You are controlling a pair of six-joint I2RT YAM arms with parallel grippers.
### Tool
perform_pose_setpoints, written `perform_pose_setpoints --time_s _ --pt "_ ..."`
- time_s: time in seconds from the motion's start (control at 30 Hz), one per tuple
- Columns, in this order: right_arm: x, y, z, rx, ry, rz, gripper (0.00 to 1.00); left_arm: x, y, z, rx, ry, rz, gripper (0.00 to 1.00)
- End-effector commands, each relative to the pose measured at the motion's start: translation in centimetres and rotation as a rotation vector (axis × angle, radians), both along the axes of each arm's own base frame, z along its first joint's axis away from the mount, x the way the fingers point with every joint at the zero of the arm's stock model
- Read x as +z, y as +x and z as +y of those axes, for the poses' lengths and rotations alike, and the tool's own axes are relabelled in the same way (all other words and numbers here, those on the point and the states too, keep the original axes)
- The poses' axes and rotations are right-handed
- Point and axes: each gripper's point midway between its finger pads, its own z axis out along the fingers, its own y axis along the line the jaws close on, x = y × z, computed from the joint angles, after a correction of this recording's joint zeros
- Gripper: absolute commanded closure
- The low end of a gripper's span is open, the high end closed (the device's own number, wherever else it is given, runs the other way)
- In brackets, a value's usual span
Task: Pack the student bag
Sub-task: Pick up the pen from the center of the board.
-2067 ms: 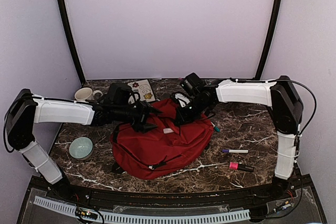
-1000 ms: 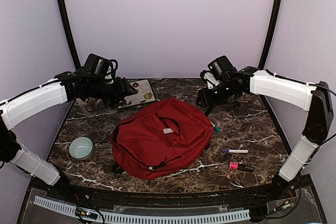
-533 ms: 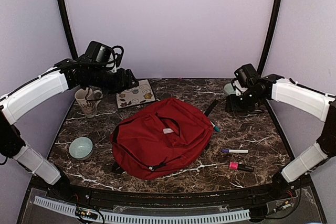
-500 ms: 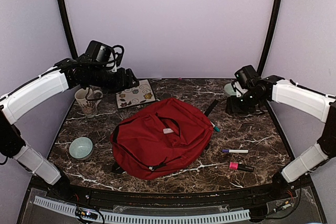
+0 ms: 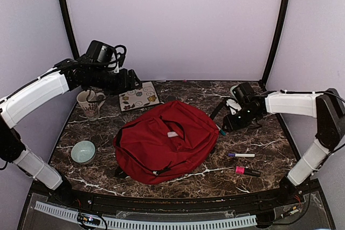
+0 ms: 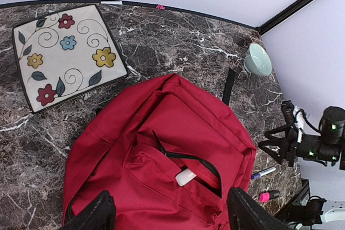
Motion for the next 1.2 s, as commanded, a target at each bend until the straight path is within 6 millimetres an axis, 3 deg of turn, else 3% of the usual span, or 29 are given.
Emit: perform_pose_setpoints --time_s 0.0,0.47,0.8,1.03,1.17 --pt "-2.0 2.2 1.4 0.131 -0.049 -0.012 0.52 2.2 -1.5 1.6 0.019 -0.009 -0.024 0.27" --pt "-5.1 3.5 1.1 0.113 -0.121 0.046 0.67 2.8 -2.7 3.6 0.088 -0.013 -0.045 0.28" --pt "-7.7 2.3 0.7 0.096 -0.135 0.099 0.73 2.7 -2.4 3.5 0.091 -0.013 -0.053 0.29" --pt "-7.2 2.4 0.8 0.091 -0.14 0.089 0.9 2.6 -2.7 3.6 0.091 -0.013 -0.039 0.3" --pt "-6.4 2.2 0.6 0.074 -0.136 0.077 0.94 2.7 -2.8 3.3 0.085 -0.03 -0.036 0.31"
